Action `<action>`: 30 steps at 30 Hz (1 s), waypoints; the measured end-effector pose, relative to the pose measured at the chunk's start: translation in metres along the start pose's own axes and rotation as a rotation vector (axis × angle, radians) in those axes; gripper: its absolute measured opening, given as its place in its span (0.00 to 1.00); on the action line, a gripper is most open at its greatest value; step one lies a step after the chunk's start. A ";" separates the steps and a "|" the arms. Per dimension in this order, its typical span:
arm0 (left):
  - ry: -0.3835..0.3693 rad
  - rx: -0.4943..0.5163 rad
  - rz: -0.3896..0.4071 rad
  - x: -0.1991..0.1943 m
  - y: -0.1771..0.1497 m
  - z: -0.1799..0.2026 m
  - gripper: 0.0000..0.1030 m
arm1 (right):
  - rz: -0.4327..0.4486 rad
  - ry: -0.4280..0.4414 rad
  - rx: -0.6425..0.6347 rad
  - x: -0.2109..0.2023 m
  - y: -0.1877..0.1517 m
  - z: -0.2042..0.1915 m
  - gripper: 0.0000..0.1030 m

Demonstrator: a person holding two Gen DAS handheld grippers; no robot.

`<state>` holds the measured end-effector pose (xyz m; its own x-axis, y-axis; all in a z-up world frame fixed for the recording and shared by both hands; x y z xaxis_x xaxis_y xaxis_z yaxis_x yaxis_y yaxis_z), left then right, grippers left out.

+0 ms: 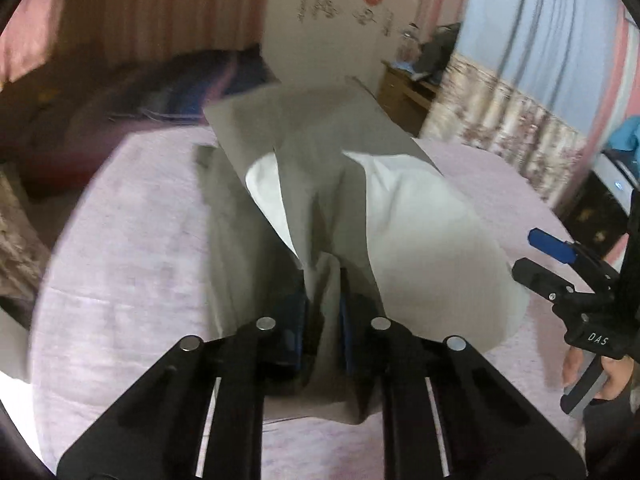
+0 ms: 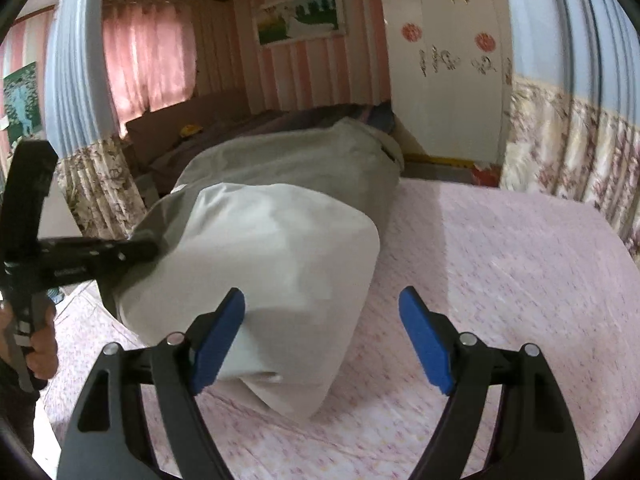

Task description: Fold large clothes

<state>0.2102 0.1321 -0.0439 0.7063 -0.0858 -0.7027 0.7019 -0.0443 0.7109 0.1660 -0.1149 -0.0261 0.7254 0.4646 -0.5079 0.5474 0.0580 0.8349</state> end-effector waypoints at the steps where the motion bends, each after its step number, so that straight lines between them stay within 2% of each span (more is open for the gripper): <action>1: 0.028 -0.005 -0.002 -0.003 -0.001 -0.007 0.12 | 0.005 0.013 -0.004 0.004 0.002 -0.005 0.73; 4: 0.057 -0.025 -0.044 0.005 -0.014 -0.023 0.12 | -0.039 0.021 -0.017 0.026 0.001 -0.015 0.69; 8: 0.113 0.005 -0.074 0.027 -0.038 -0.026 0.18 | -0.090 0.015 -0.027 0.042 -0.013 -0.017 0.69; 12: 0.206 0.093 -0.050 0.046 -0.035 -0.015 0.21 | -0.095 -0.061 -0.104 0.057 -0.016 -0.019 0.74; 17: 0.249 0.118 -0.045 0.047 -0.030 -0.009 0.22 | -0.110 -0.093 -0.108 0.056 -0.013 -0.026 0.75; 20: 0.280 0.114 -0.019 0.028 -0.024 -0.010 0.39 | -0.116 -0.059 -0.103 0.042 -0.003 -0.030 0.75; 22: 0.306 0.114 0.023 0.008 -0.017 -0.012 0.85 | -0.125 -0.015 -0.095 0.031 0.007 -0.034 0.77; 23: 0.313 0.113 0.048 -0.001 -0.013 -0.013 0.93 | -0.113 -0.006 -0.102 0.022 0.015 -0.037 0.77; 24: 0.318 0.114 0.069 -0.008 -0.010 -0.014 0.97 | -0.098 -0.016 -0.116 0.017 0.021 -0.037 0.77; 26: 0.309 0.132 0.082 -0.017 0.000 -0.015 0.97 | -0.060 -0.060 -0.155 0.009 0.032 -0.039 0.82; 27: 0.298 0.135 0.079 -0.017 0.005 -0.016 0.97 | -0.038 -0.099 -0.178 0.007 0.039 -0.038 0.87; 30: 0.261 0.119 0.050 -0.004 0.020 -0.025 0.97 | -0.026 -0.174 -0.186 0.013 0.053 -0.025 0.88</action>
<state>0.2233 0.1561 -0.0273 0.7505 0.1677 -0.6392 0.6606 -0.1640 0.7326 0.1941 -0.0835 0.0168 0.7815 0.3028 -0.5455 0.4926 0.2370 0.8374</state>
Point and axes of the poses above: each gripper's, at about its wrist camera, not at the fingertips, and x roughly the way its jaws point, z to its right, y to its top, the point moved 2 cm from there along x, roughly the way its jaws point, and after that the axes turned 9 degrees about y, right-handed, at the moved point
